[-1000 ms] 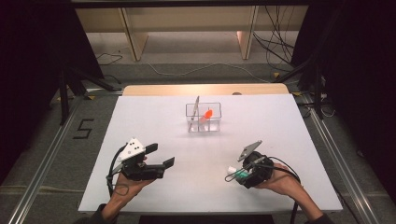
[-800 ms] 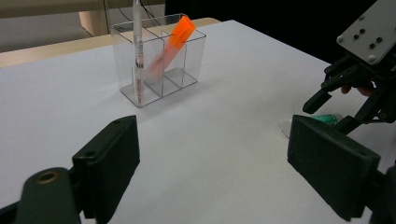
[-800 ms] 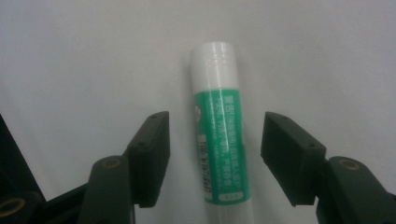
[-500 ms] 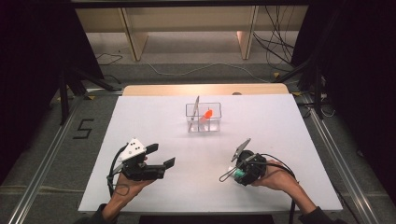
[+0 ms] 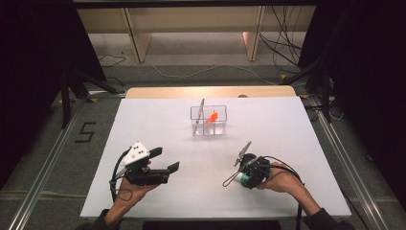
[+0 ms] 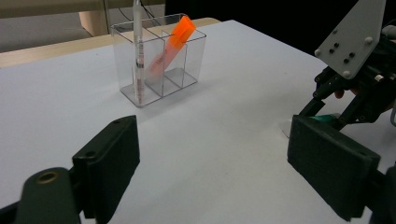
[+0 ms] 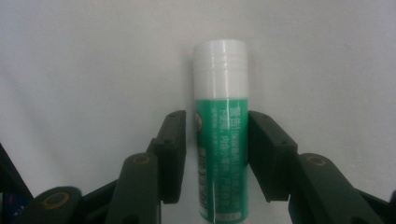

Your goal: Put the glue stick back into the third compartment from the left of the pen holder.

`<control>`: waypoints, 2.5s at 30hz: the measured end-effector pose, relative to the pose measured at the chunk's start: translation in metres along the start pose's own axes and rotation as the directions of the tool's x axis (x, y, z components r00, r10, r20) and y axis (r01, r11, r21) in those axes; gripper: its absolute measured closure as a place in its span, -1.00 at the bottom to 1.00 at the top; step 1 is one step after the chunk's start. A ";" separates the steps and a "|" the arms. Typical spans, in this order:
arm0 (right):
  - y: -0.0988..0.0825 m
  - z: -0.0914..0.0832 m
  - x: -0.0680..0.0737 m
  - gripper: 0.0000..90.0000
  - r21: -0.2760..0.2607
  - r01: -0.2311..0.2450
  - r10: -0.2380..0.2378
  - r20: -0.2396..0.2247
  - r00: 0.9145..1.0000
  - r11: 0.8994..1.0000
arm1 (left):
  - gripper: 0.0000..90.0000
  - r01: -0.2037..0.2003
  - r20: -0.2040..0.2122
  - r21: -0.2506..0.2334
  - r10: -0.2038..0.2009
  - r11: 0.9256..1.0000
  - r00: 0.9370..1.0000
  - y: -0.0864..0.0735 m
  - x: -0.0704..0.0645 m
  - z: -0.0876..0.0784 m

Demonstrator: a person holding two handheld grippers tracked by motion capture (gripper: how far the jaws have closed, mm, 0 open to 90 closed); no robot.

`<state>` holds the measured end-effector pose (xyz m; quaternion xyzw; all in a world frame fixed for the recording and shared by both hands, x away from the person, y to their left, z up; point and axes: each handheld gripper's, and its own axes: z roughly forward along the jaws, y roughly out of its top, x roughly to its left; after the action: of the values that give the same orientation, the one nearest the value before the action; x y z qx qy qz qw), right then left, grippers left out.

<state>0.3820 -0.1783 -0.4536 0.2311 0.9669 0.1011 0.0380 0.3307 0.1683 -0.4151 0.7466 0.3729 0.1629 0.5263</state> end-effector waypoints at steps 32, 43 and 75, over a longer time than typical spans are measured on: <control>0.004 -0.036 -0.020 0.47 -0.343 -0.063 0.092 0.071 0.993 0.937 | -0.63 0.004 -0.018 -0.043 -0.005 0.999 1.000 0.000 0.001 -0.003; 0.014 -0.051 -0.038 0.47 -0.543 -0.121 0.208 0.101 0.973 0.831 | -0.63 0.005 -0.021 -0.048 -0.006 0.999 1.000 -0.001 0.001 -0.002; 0.071 -0.043 -0.095 0.46 -0.813 -0.251 0.451 0.016 0.892 0.525 | -0.63 0.006 -0.021 -0.075 -0.008 0.997 1.000 -0.001 0.001 -0.004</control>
<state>0.4928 -0.1669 -0.3935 0.3907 0.7413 0.4975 0.2241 0.3290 0.1718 -0.4143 0.7230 0.3749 0.1830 0.5506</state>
